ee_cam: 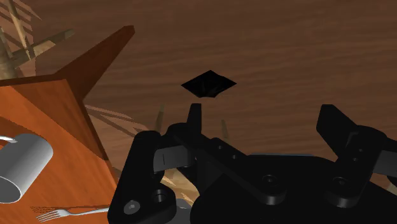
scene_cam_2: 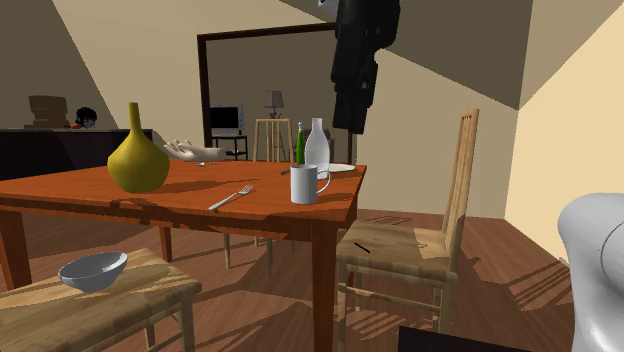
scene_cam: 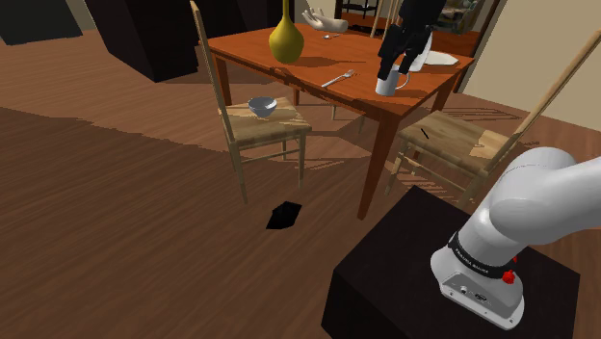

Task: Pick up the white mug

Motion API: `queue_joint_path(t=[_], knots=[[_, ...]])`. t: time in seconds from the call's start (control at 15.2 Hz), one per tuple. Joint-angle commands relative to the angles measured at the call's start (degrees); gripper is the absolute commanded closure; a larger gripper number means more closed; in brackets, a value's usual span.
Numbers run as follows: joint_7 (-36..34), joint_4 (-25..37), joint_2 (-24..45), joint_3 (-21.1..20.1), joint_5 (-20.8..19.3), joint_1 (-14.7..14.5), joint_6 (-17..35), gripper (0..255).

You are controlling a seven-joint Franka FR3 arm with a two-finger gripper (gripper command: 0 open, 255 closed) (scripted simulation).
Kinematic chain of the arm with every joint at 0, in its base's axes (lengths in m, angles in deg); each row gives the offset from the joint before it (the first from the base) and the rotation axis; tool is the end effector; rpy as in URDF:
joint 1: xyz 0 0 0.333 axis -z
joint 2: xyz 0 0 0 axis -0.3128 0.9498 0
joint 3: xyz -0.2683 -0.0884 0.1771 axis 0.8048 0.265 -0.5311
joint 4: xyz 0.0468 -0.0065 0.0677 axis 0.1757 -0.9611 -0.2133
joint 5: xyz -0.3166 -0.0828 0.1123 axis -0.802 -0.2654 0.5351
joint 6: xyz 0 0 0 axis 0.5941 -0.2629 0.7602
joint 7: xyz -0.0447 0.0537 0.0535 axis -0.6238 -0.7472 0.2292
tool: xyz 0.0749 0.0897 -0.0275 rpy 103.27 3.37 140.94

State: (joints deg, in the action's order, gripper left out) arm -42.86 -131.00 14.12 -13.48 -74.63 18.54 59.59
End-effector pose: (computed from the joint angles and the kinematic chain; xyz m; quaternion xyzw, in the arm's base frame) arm 0.2627 -0.0008 0.6198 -0.9971 0.0171 -0.0602 0.0425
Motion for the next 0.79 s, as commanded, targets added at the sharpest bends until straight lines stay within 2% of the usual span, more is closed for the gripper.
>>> queue_joint_path(t=[0.0, 0.73], knots=[[0.0, 0.0, 0.0, 0.0, 0.0, 0.0, 0.0, 0], [17.0, 6.6, 13.6, 12.3, -6.5, 2.3, 4.0, 0]])
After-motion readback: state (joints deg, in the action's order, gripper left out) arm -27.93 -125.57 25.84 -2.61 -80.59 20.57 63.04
